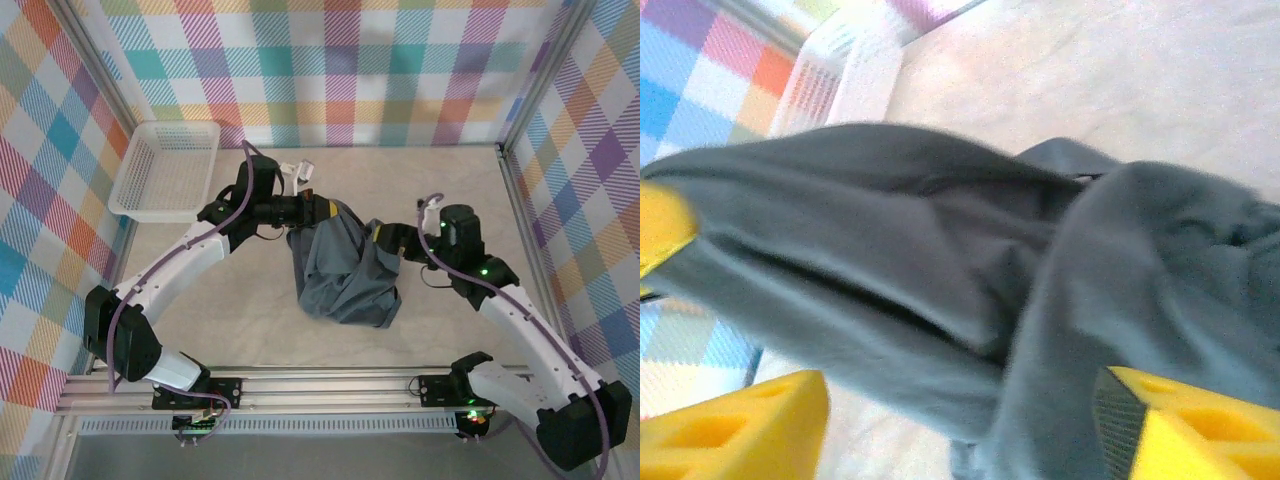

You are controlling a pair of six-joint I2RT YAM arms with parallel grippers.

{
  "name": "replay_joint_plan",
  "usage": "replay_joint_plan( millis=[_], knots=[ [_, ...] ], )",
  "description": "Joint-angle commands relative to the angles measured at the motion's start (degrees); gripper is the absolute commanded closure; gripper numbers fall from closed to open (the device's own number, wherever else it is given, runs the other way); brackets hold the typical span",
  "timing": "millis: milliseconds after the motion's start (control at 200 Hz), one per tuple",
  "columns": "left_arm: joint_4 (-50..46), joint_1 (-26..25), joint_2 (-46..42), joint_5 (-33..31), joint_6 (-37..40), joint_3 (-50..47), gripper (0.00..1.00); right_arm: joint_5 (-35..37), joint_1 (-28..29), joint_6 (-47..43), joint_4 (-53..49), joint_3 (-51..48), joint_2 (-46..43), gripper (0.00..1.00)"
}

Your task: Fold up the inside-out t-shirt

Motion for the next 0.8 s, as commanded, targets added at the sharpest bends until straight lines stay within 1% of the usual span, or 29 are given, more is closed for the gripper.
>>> replay_joint_plan(
  millis=[0,45,100,135,165,200,215,220,225,230,255,270,345,395,445,495,575,615,655,700,795],
  knots=[
    [-0.9,0.2,-0.8,0.0,1.5,1.9,1.00,6.7,2.3,3.4,0.4,1.6,8.6,0.24],
    [-0.9,0.2,-1.2,-0.4,1.5,2.0,1.00,8.4,2.7,2.9,-1.0,3.2,13.1,0.25],
    [-2.3,0.3,-2.2,-1.4,2.2,2.8,1.00,13.3,2.8,0.6,-3.4,4.8,17.6,0.36],
    [-4.2,0.6,-3.4,-2.9,2.8,3.3,1.00,18.1,2.7,0.2,-5.4,5.0,19.5,0.52],
    [-4.6,1.1,-4.9,-4.1,3.1,3.5,1.00,22.0,2.3,0.5,-6.3,4.2,20.3,0.69],
    [-5.1,2.5,-6.8,-5.0,3.1,3.7,1.00,25.0,1.2,1.1,-6.9,2.5,20.4,0.84],
    [-5.3,3.3,-7.5,-5.3,3.1,3.8,1.00,25.7,0.5,1.7,-7.3,1.5,20.2,0.89],
    [-5.5,3.6,-7.8,-5.5,3.1,4.0,1.00,25.9,0.2,1.9,-7.4,1.2,19.9,0.89],
    [-5.6,3.9,-8.1,-5.6,3.1,4.0,1.00,26.1,0.0,2.2,-7.5,0.8,19.9,0.92],
    [-5.8,4.2,-8.3,-5.6,3.1,4.1,1.00,26.3,-0.7,2.5,-7.5,0.5,19.7,0.92],
    [-6.6,5.9,-9.6,-6.4,2.8,4.4,1.00,26.5,-2.2,3.7,-7.5,-1.9,18.6,0.99],
    [-7.1,7.0,-10.3,-6.8,2.6,4.6,1.00,26.4,-3.8,4.5,-7.3,-3.4,17.9,1.00],
    [-9.2,12.0,-12.9,-7.4,1.8,4.7,1.00,25.4,-8.7,6.5,-6.1,-11.1,12.4,1.00],
    [-10.0,13.8,-13.4,-7.0,2.0,4.5,1.00,25.9,-9.1,5.6,-6.5,-13.9,9.2,1.00],
    [-10.4,14.0,-13.2,-5.9,2.7,3.8,1.00,24.6,-9.1,5.3,-7.5,-15.6,6.4,0.99],
    [-8.9,13.9,-12.6,-3.2,2.5,2.1,1.00,22.0,-9.1,4.9,-8.0,-16.4,3.9,0.89],
    [-5.3,13.8,-12.1,-0.1,0.9,-1.6,1.00,15.1,-8.9,2.4,-5.9,-16.3,-0.3,0.57],
    [-3.7,13.5,-12.2,1.0,1.0,-3.2,1.00,11.9,-8.3,0.5,-3.6,-15.5,-1.9,0.47],
    [-3.1,13.0,-12.2,1.7,1.9,-4.2,1.00,9.6,-6.9,-2.0,-1.4,-14.0,-2.8,0.40],
    [-3.8,12.0,-12.2,2.1,4.0,-4.7,1.00,9.3,-4.1,-5.8,0.7,-11.6,-2.7,0.35],
    [-7.2,9.5,-11.4,2.6,8.5,-4.0,1.00,9.1,3.4,-16.0,4.2,-5.1,1.5,0.27]
  ],
)
